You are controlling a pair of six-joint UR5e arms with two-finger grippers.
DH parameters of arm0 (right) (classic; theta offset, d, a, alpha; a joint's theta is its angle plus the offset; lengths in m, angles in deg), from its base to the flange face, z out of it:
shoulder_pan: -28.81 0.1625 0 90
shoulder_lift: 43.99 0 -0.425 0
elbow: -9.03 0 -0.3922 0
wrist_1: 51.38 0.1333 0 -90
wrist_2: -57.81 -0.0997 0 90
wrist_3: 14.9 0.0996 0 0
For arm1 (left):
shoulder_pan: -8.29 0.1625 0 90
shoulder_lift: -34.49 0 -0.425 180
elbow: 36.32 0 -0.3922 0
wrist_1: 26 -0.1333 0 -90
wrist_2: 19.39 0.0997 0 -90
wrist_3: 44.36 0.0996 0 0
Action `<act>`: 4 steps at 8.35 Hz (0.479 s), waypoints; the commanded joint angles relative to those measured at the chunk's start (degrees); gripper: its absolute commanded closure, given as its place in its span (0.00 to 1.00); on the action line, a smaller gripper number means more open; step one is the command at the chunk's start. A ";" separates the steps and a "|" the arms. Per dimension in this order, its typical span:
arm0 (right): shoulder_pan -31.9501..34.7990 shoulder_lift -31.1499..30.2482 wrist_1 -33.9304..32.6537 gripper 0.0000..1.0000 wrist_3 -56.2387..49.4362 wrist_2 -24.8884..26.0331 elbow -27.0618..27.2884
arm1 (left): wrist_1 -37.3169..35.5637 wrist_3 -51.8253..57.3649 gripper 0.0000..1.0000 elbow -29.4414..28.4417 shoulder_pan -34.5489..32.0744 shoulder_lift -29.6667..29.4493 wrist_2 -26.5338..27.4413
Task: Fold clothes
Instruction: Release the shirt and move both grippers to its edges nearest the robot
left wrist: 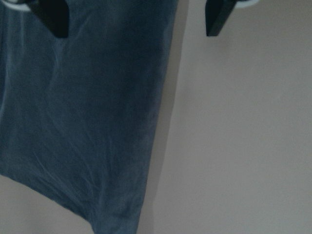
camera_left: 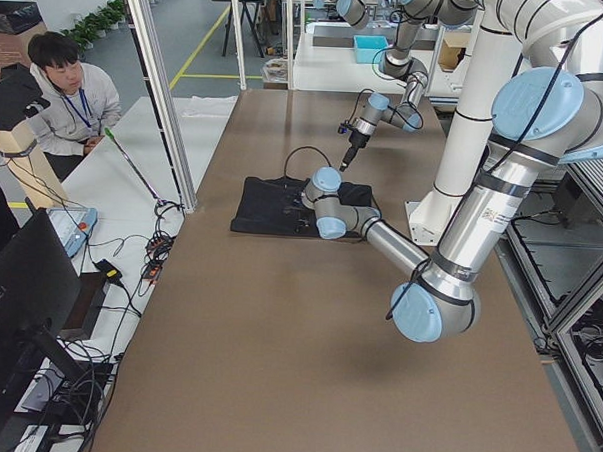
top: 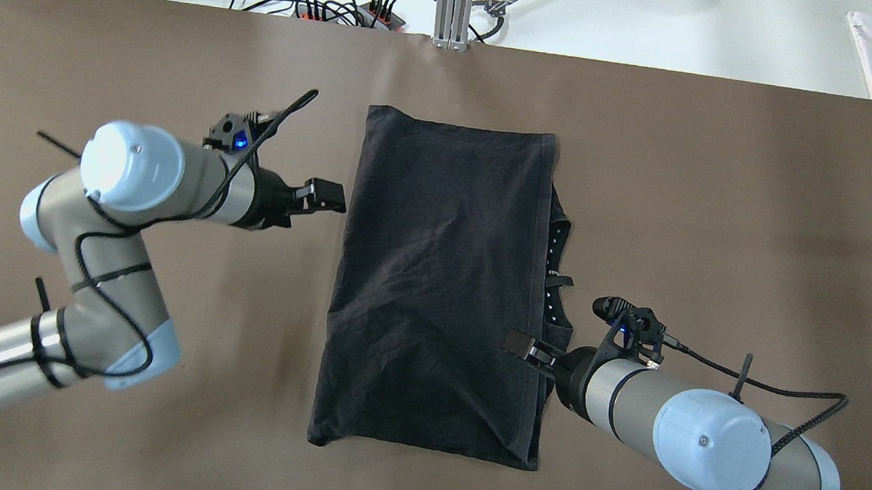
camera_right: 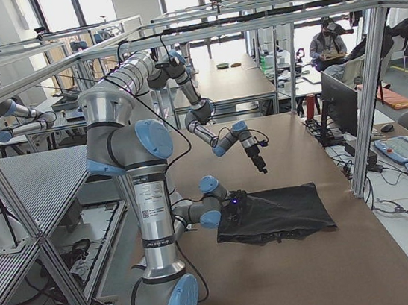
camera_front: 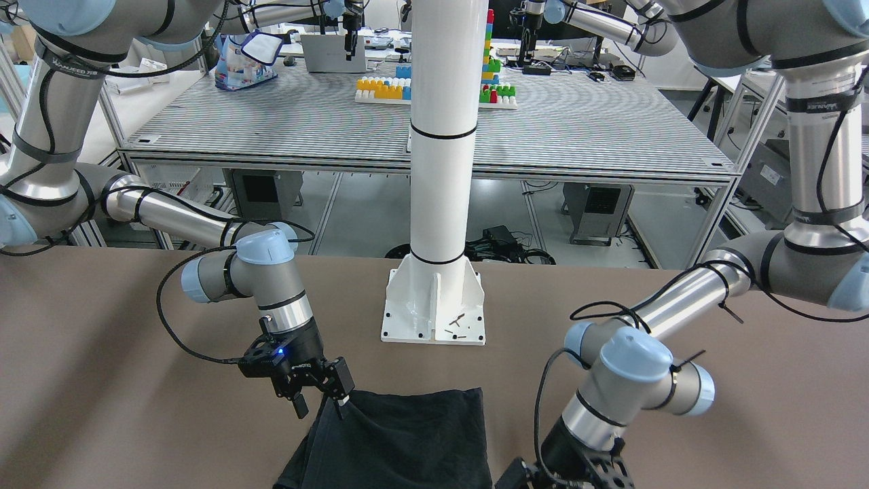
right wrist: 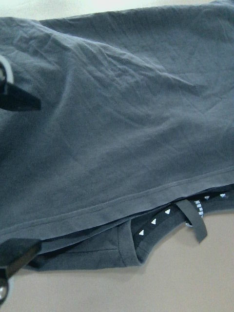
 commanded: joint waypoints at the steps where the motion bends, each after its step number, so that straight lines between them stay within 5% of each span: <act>1: -0.21 -0.16 0.19 0.07 3.27 0.71 -0.18 | 0.03 -11.11 0.00 13.83 11.48 11.43 9.79; 4: -0.29 -0.16 0.19 0.07 3.19 1.16 -0.27 | 0.21 -16.84 0.00 15.71 24.13 14.37 21.28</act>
